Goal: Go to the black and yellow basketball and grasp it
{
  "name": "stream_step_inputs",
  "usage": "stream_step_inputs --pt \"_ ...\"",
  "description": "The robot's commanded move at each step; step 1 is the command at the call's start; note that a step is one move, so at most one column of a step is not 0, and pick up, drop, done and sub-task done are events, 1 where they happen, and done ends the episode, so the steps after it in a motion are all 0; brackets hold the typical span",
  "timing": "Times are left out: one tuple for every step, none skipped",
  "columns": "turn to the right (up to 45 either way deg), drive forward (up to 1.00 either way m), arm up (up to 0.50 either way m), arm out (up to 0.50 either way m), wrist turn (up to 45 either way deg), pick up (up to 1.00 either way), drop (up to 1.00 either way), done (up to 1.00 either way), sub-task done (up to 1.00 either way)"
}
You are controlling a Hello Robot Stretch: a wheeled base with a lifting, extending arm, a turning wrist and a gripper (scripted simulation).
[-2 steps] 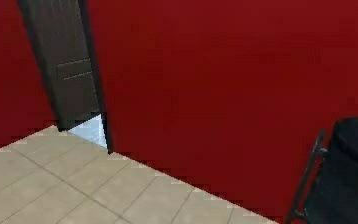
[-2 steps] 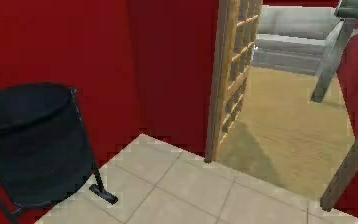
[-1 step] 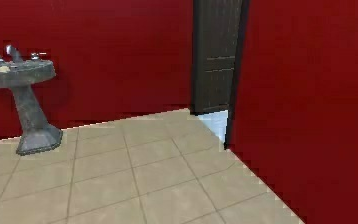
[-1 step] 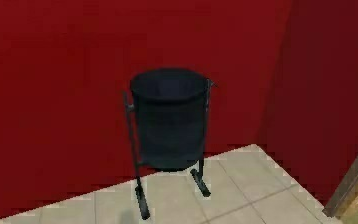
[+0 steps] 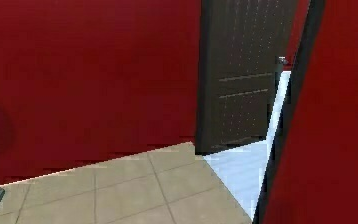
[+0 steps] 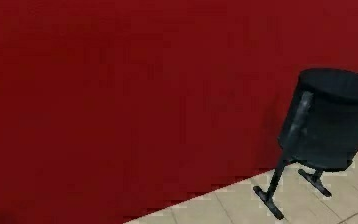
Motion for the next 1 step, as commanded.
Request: stream_step_inputs --pt "-3.0 0.0 0.0 0.0 0.0 0.0 0.0 0.0 0.0"
